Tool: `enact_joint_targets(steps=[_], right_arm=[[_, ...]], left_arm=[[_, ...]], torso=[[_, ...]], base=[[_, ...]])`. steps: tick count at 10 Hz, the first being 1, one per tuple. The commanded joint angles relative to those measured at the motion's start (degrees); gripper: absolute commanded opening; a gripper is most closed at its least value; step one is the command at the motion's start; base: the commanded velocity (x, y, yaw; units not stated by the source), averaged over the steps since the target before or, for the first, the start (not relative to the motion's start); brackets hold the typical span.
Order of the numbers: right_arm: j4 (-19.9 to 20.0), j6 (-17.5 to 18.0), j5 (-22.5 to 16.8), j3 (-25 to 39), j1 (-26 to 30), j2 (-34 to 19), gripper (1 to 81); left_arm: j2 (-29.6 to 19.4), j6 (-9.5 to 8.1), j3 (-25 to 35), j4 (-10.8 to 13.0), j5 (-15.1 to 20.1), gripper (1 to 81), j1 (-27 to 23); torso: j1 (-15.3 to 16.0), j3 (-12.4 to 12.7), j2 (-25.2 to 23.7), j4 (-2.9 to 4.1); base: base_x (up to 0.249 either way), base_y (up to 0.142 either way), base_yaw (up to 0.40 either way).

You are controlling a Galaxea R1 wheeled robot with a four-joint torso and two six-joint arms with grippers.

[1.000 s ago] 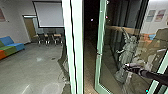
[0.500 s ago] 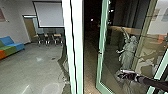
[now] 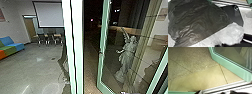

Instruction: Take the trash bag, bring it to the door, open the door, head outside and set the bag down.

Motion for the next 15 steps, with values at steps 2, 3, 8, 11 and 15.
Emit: enact_joint_targets(steps=[2, 3, 8, 11, 15], right_arm=[[2.6, 0.2, 0.7, 13.8, -9.0, -4.8, 81.1], [2.5, 0.1, 3.7, 14.5, -12.2, -5.0, 81.1], [2.4, 0.0, 12.7, 13.0, -24.4, -1.4, 81.1], [1.9, -0.1, 13.9, 7.7, -29.0, 4.0, 81.1], [-0.3, -0.1, 16.1, -6.0, -33.2, 13.1, 81.1]], left_arm=[[-0.3, 0.69, -0.5, 0.0, 2.6, 1.0, -3.3], [-0.1, 0.78, -0.9, 0.0, 2.4, 1.0, -3.4], [3.0, 0.86, -5.8, 0.2, 1.0, 1.0, -4.1], [4.8, 1.03, -9.6, 1.1, 0.8, 1.0, -4.1], [5.4, 0.95, -12.4, 1.4, -0.7, 1.0, -4.1]], torso=[[0.0, 0.0, 0.0, 0.00], [0.0, 0.0, 0.0, 0.00], [0.0, 0.0, 0.0, 0.00], [0.0, 0.0, 0.0, 0.00], [0.0, 0.1, 0.0, 0.00]], base=[[0.000, 0.000, 0.000], [0.000, 0.000, 0.000], [0.000, 0.000, 0.000], [0.000, 0.000, 0.000], [0.000, 0.000, 0.000]])
